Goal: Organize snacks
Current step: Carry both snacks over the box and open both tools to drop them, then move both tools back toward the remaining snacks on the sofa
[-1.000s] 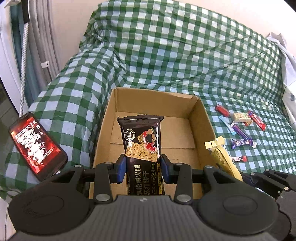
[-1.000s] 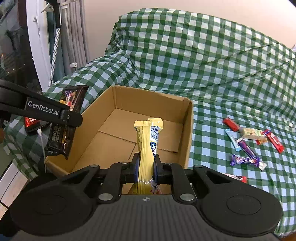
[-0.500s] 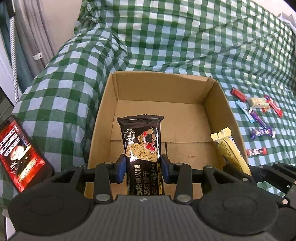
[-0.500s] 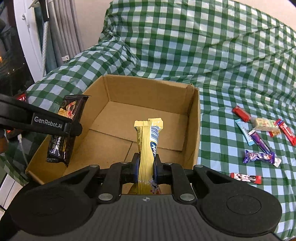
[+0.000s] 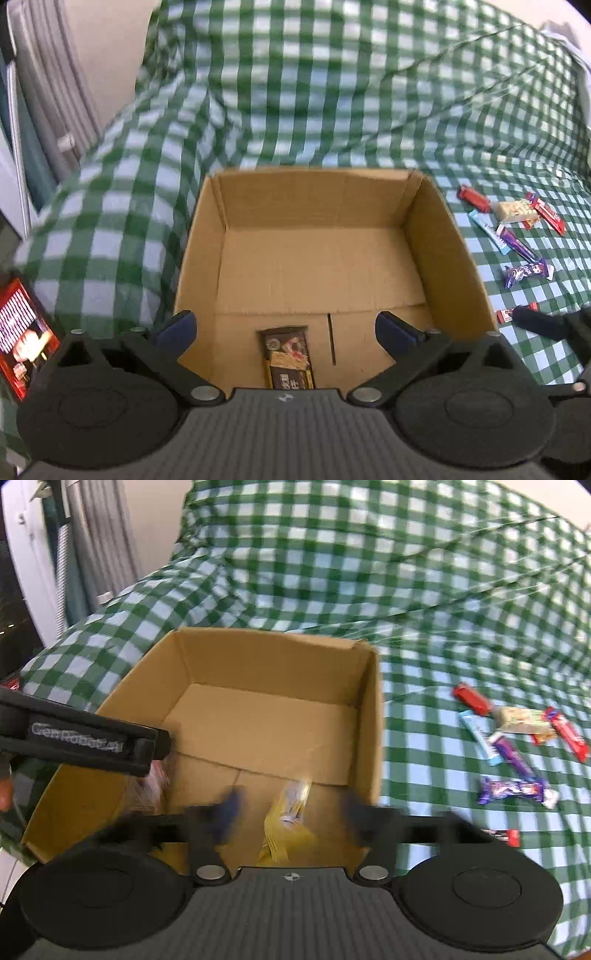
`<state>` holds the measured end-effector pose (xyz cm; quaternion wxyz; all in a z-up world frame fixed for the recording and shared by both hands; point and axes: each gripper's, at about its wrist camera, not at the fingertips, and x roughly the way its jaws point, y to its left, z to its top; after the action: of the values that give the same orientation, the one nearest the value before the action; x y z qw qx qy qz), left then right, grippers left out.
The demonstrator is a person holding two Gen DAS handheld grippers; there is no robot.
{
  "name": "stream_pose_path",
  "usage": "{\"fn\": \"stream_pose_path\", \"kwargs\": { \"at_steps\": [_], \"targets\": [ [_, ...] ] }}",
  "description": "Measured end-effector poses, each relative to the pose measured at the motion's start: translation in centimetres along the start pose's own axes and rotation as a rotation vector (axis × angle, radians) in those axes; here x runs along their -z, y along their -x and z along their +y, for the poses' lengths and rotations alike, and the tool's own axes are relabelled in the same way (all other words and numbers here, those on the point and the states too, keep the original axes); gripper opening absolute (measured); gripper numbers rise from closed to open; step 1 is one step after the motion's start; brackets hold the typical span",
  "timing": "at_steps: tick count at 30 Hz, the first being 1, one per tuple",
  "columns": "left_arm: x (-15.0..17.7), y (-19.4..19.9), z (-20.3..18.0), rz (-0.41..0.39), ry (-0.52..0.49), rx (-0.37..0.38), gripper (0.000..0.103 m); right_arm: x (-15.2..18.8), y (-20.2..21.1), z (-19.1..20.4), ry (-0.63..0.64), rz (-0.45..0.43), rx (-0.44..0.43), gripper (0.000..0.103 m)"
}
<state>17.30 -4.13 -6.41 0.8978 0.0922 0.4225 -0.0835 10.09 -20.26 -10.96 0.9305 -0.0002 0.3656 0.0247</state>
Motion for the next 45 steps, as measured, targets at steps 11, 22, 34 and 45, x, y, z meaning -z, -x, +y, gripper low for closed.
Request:
{"fn": "stream_pose_path", "kwargs": {
  "at_steps": [11,22,34,45],
  "targets": [
    [3.1,7.4,-0.8,-0.445,-0.318,-0.208,0.103,4.7,4.8,1.8,0.056,0.067,0.037,0.09],
    [5.4,4.4,6.3,-0.478,-0.384,-0.479,0.103,5.0,8.3,5.9,0.172,0.036,0.078,0.09],
    [6.5,-0.7,10.6,-0.333,-0.386,-0.503,0.103,4.5,8.6,9.9,0.285,0.048,0.098,0.09],
    [8.0,6.1,4.8,-0.449,-0.367,-0.322,0.103,4.4,9.9,9.7,0.283,0.013,0.101,0.09]
  ]
}}
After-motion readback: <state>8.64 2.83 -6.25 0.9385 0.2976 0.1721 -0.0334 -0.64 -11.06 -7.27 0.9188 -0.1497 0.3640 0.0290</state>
